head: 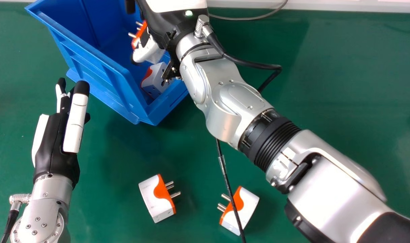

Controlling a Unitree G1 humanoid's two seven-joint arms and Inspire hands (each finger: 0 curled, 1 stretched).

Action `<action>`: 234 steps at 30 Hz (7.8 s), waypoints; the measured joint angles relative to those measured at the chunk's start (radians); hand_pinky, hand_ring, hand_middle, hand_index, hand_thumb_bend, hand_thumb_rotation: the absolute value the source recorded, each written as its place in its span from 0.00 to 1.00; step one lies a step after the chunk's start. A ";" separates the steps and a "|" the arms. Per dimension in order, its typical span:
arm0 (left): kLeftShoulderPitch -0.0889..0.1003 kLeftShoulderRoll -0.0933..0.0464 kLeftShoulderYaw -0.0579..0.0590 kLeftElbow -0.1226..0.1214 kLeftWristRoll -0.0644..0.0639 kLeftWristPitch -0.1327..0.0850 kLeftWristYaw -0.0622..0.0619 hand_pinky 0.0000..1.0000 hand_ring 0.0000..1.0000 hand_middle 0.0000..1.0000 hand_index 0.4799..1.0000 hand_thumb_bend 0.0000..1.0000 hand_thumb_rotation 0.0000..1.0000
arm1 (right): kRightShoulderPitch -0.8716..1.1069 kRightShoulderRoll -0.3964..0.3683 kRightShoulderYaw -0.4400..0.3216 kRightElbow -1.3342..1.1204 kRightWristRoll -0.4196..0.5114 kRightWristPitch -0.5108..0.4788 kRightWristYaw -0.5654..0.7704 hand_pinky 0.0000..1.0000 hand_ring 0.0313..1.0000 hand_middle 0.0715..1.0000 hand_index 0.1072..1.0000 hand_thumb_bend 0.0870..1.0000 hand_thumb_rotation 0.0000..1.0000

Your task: Pick all objects and put in blue box

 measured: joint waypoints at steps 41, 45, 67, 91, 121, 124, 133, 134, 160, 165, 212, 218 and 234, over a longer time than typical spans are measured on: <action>-0.011 0.003 0.004 0.023 -0.001 0.000 -0.003 0.95 0.99 1.00 1.00 0.79 1.00 | 0.489 -0.176 -0.047 -1.001 -0.160 0.350 0.246 1.00 1.00 1.00 1.00 1.00 0.49; -0.022 0.005 0.007 0.032 -0.005 -0.001 -0.007 0.95 0.99 1.00 1.00 0.79 1.00 | 0.655 -0.166 -0.048 -1.197 -0.236 0.446 0.303 1.00 1.00 1.00 1.00 1.00 0.49; -0.062 -0.009 0.008 0.082 -0.015 -0.023 0.004 0.96 1.00 1.00 1.00 0.79 1.00 | 1.290 -0.236 0.023 -1.587 -0.477 0.334 0.431 1.00 1.00 1.00 1.00 1.00 0.48; -0.076 -0.010 0.015 0.078 -0.014 -0.012 0.007 0.96 1.00 1.00 1.00 0.79 1.00 | 1.484 -0.298 -0.021 -1.651 -0.679 0.275 0.859 1.00 1.00 1.00 1.00 1.00 0.42; -0.075 -0.010 0.016 0.071 -0.009 -0.007 0.020 0.94 0.98 1.00 1.00 0.75 1.00 | 1.474 -0.267 -0.050 -1.601 -0.837 0.233 0.966 1.00 1.00 1.00 1.00 1.00 0.37; -0.075 -0.010 0.016 0.071 -0.009 -0.006 0.021 0.93 0.98 1.00 1.00 0.76 1.00 | 1.479 -0.268 -0.050 -1.575 -0.850 0.234 0.904 0.99 1.00 1.00 1.00 1.00 0.35; -0.075 -0.010 0.016 0.072 -0.009 0.002 0.021 0.93 0.97 1.00 1.00 0.76 1.00 | 1.487 -0.275 -0.040 -1.474 -0.859 0.234 0.732 0.89 0.96 0.97 0.98 1.00 0.33; -0.075 -0.010 0.016 0.072 -0.008 0.002 0.021 0.93 0.97 1.00 1.00 0.76 1.00 | 1.487 -0.275 -0.038 -1.464 -0.859 0.234 0.718 0.89 0.96 0.97 0.98 1.00 0.32; -0.075 -0.010 0.016 0.072 -0.008 0.012 0.021 0.92 0.97 1.00 1.00 0.77 1.00 | 1.480 -0.280 -0.014 -1.368 -0.897 0.232 0.668 0.87 0.95 0.95 0.96 1.00 0.38; -0.075 -0.010 0.015 0.072 -0.008 0.014 0.022 0.93 0.97 1.00 1.00 0.78 1.00 | 1.473 -0.280 -0.004 -1.331 -0.897 0.231 0.666 0.86 0.94 0.95 0.96 0.95 0.37; -0.075 -0.010 0.015 0.071 -0.007 0.034 0.020 0.94 0.98 1.00 1.00 0.76 1.00 | 1.426 -0.286 0.056 -1.219 -0.896 0.192 0.590 0.86 0.93 0.94 0.96 0.94 0.39; -0.075 -0.009 0.015 0.071 -0.007 0.034 0.019 0.94 0.98 1.00 1.00 0.76 1.00 | 1.424 -0.286 0.058 -1.216 -0.896 0.192 0.588 0.86 0.93 0.94 0.96 0.94 0.39; -0.075 -0.009 0.015 0.071 -0.008 0.034 0.019 0.94 0.98 1.00 1.00 0.76 1.00 | 1.416 -0.286 0.068 -1.197 -0.896 0.214 0.564 0.86 0.92 0.93 0.95 0.95 0.39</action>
